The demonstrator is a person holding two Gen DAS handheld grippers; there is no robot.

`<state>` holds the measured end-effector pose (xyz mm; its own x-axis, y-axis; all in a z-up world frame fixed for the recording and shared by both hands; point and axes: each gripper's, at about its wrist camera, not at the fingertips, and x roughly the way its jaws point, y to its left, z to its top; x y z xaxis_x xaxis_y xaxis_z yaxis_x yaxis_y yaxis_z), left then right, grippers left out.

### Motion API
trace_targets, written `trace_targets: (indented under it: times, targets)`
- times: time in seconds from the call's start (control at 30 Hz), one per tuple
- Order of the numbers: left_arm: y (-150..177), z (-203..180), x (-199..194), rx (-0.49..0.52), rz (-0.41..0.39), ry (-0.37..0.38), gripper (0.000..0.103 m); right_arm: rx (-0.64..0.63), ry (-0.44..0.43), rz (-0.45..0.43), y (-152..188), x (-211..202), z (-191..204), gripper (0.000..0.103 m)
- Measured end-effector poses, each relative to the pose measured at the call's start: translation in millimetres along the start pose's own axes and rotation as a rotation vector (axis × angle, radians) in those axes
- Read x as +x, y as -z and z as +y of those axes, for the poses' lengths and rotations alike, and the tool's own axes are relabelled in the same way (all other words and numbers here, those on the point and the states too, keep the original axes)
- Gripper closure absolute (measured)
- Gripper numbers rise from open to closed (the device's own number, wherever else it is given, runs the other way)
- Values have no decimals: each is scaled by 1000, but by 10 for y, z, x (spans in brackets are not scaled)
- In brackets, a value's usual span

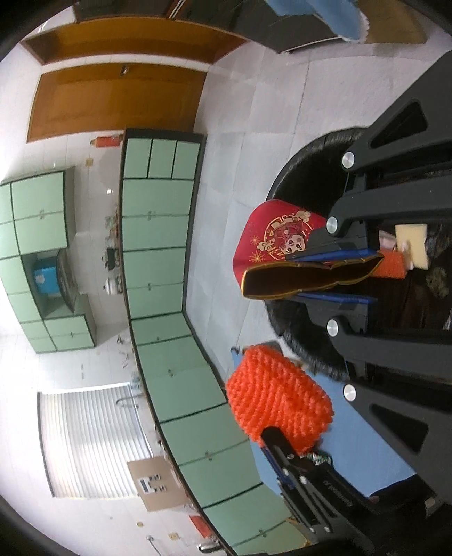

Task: Collect trash
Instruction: 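Carry the orange net and red packet over the black bin and open both tools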

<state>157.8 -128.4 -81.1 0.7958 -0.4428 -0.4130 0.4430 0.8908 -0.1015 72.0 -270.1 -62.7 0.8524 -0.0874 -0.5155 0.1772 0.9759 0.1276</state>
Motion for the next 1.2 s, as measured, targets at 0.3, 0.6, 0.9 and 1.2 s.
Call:
trace_targets:
  times: [0.3, 0.6, 0.9, 1.2]
  targets:
    - [111, -238, 372, 14, 54, 36, 90, 23, 33, 45, 145, 162, -293, 87]
    - [168, -302, 622, 23, 104, 47, 90, 47, 32, 87, 225, 383, -465, 87]
    - [136, -214, 666, -6, 121, 41, 50, 49, 107, 110, 290, 466, -578, 47]
    - [72, 17, 495, -4, 82, -29, 16, 48, 131, 68, 220, 373, -478, 6]
